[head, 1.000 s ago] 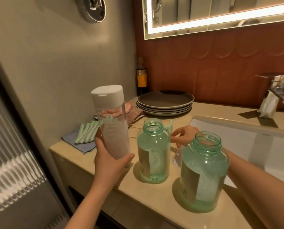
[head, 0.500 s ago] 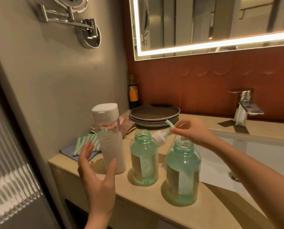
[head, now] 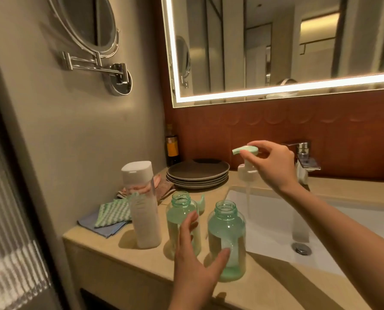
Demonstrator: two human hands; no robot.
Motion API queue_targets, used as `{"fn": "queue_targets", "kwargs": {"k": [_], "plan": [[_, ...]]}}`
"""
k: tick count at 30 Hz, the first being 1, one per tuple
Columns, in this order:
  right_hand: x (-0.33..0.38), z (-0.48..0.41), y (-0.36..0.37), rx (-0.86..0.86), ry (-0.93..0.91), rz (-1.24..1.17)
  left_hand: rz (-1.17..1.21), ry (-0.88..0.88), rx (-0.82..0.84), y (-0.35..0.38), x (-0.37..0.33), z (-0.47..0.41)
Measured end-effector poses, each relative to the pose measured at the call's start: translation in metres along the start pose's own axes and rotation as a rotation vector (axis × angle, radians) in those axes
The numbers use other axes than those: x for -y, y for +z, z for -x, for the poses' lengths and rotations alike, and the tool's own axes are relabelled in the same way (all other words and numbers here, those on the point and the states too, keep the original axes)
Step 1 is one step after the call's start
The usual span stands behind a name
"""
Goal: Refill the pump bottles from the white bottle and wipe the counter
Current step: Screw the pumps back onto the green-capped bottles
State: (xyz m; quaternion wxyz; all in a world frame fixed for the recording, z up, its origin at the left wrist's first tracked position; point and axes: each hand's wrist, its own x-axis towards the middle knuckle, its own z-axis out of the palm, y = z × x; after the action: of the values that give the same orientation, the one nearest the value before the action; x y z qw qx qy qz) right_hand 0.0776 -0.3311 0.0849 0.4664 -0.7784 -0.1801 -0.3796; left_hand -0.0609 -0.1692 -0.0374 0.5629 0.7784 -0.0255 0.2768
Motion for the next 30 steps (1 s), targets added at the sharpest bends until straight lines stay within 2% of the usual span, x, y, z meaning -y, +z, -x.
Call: {"fn": "queue_targets", "kwargs": {"k": [6,13,18,24,30], "plan": [[0.032,-0.012,-0.029,-0.106,-0.089,-0.168,0.108,-0.150,0.019,0.026,0.000,-0.001],[0.068,-0.019,-0.046,-0.087,-0.179,-0.310,0.095,-0.243,0.007,0.042,0.007,-0.001],[0.067,-0.009,-0.035,0.026,-0.202,-0.305,0.019,-0.289,-0.021,0.045,0.012,0.001],[0.045,0.019,-0.012,0.167,-0.171,-0.267,-0.249,-0.266,-0.045,0.046,0.015,0.007],[0.036,0.044,0.005,0.284,-0.140,-0.331,-0.373,-0.273,-0.071,0.051,0.020,0.006]]}}
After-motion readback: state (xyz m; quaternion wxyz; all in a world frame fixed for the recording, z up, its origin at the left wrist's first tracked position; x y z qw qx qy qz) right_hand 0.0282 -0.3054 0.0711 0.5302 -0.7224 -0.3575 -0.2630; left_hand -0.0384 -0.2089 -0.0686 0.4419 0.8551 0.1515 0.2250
